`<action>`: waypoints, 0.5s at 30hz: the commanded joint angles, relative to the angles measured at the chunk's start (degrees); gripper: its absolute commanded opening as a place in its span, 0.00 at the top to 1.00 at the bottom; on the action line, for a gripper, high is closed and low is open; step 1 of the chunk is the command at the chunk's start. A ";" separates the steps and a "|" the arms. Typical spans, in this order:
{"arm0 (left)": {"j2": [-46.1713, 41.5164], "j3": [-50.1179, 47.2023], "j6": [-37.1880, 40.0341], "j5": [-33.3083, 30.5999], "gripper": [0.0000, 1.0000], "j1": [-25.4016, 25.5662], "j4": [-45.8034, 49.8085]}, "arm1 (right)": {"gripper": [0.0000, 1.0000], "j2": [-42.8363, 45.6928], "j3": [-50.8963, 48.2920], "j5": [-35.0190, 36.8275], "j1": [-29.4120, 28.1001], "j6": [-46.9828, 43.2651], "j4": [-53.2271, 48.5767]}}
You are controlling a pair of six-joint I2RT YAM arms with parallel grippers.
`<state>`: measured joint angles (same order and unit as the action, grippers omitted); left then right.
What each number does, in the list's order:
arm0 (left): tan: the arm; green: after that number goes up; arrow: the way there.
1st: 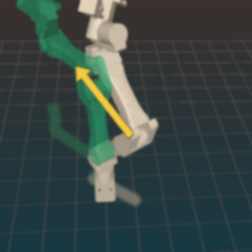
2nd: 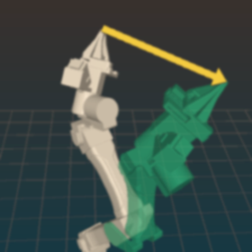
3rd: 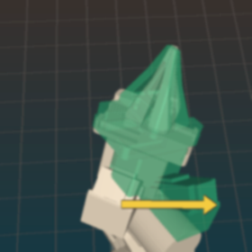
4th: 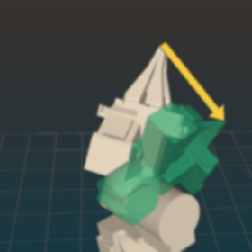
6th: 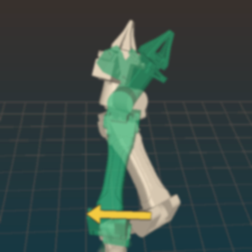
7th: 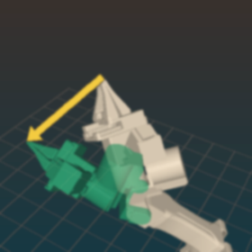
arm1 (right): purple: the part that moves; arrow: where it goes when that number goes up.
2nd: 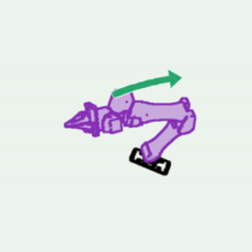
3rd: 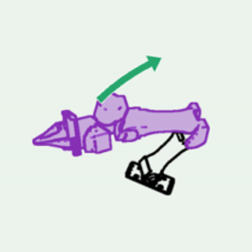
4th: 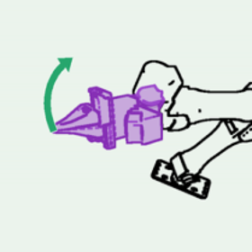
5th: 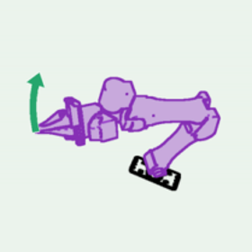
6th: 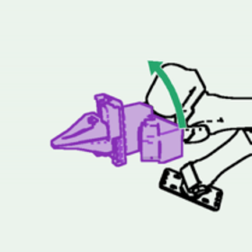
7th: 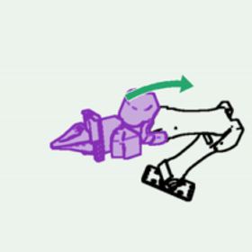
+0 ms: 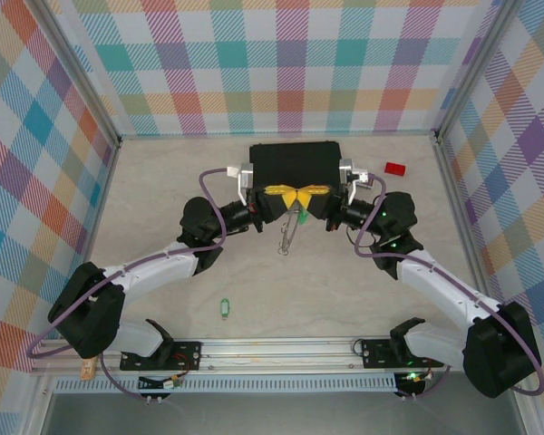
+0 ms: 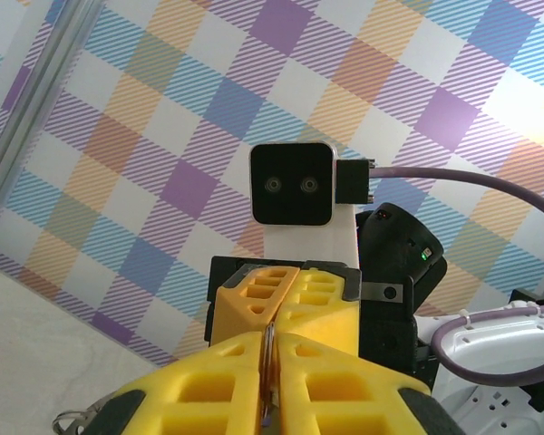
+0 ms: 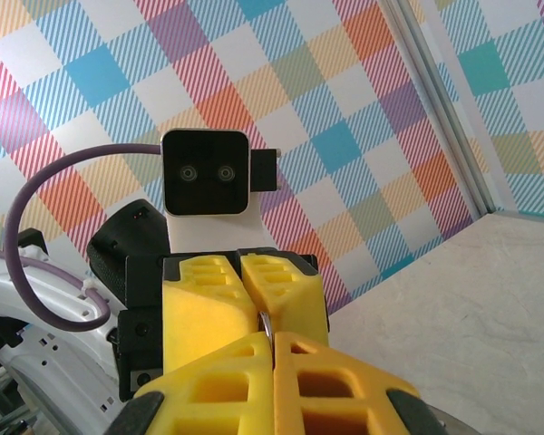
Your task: Put the keys on the keyring
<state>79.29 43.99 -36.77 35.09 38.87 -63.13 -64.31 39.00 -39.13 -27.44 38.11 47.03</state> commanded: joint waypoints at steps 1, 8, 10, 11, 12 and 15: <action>0.13 1.67 -0.47 4.92 0.96 1.56 -1.55 | 1.00 0.42 1.78 0.38 -0.43 -1.35 0.25; -1.54 1.62 2.56 4.11 1.00 1.53 1.98 | 1.00 1.79 1.69 0.91 -0.42 -2.86 -2.47; -2.57 1.87 4.95 4.10 1.00 1.50 4.63 | 0.92 2.74 2.07 1.14 -0.42 -4.45 -5.70; -3.25 1.93 6.70 4.02 1.00 1.55 6.34 | 0.89 3.51 2.26 1.58 -0.42 -5.79 -8.24; -4.03 1.92 8.53 3.73 1.00 1.46 8.24 | 0.81 4.38 2.56 2.36 -0.42 -7.21 -11.95; -6.37 1.91 14.96 1.61 1.00 1.46 14.06 | 0.72 7.56 3.00 4.50 -0.41 -11.39 -20.00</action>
<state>76.07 44.07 -29.34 36.01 39.22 -54.11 -60.07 39.55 -36.95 -27.44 32.03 34.85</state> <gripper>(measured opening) 0.045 0.256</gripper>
